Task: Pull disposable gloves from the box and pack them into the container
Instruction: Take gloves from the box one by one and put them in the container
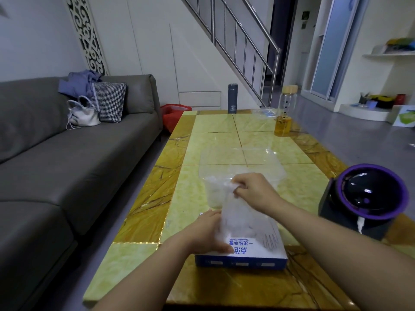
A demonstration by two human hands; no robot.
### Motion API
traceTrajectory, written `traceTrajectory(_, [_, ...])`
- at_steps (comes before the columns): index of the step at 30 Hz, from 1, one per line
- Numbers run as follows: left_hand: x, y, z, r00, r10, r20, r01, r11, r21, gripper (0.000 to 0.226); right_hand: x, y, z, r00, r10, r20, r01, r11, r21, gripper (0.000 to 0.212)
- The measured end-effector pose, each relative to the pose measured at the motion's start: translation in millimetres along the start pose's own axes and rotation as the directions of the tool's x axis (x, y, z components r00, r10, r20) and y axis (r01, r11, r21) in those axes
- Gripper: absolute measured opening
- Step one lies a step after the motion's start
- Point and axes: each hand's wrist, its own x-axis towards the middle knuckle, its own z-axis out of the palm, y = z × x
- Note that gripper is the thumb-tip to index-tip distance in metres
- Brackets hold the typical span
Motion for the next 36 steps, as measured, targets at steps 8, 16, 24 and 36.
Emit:
traceTrajectory(8, [1,-4,-2,0.994,-0.106,0.040,0.109,0.991,-0.076,0.081,0,-3,-55,0.979,0.071,0.190,-0.059,0.996,-0.070,0.036])
traceTrajectory(16, [2,4,-3,0.987,-0.152,0.061,0.149,0.988,0.049,0.084,5,-30,-100,0.984,0.070,0.163,-0.024,0.963,-0.268,0.042])
traceTrajectory(24, [-11,13,-45,0.982,-0.184,0.045,0.181,0.840,-0.511,0.105,2,-38,-112,0.987,0.097,0.129,-0.075,0.984,-0.164,0.039])
traceTrajectory(36, [-6,43,-50,0.917,-0.386,-0.097,0.032,0.314,-0.949,0.017,-14,-4,-74,0.928,0.265,0.262,-0.348,0.869,0.353,0.035])
